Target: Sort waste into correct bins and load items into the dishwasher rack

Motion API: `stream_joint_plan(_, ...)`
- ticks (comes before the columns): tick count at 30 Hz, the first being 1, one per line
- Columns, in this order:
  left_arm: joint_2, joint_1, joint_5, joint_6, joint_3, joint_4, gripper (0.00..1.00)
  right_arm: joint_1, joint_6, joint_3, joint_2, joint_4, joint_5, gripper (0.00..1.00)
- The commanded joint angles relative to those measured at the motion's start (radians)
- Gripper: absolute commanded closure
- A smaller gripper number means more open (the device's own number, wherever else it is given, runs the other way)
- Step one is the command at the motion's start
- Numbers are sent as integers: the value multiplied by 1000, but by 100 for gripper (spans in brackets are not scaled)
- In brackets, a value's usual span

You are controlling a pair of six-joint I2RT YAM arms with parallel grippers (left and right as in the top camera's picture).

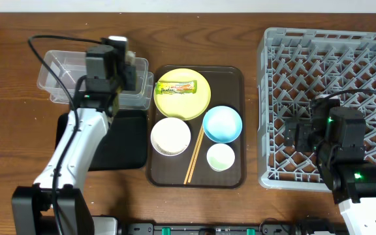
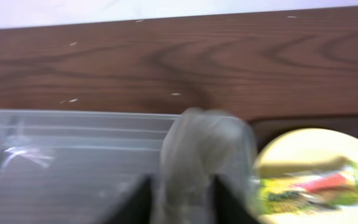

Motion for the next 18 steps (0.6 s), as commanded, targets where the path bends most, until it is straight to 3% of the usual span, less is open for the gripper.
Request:
stream_joint_plan(1, 10, 22, -5, -5, 14, 11, 53, -10, 10, 21, -2, 3, 0, 1)
stream_joint_plan(7, -2, -34, 112, 8, 14, 14, 50, -10, 10, 21, -2, 3, 0, 1)
stream_joint_plan(9, -2, -76, 161, 84, 14, -5, 49, -10, 10, 20, -2, 3, 0, 1)
stream_joint_plan(13, 7, -189, 174, 336, 14, -70, 27, -10, 10, 20, -2, 3, 0, 1)
stream_joint_plan(18, 59, -282, 76, 459, 14, -43, 23, -10, 10, 20, -2, 3, 0, 1)
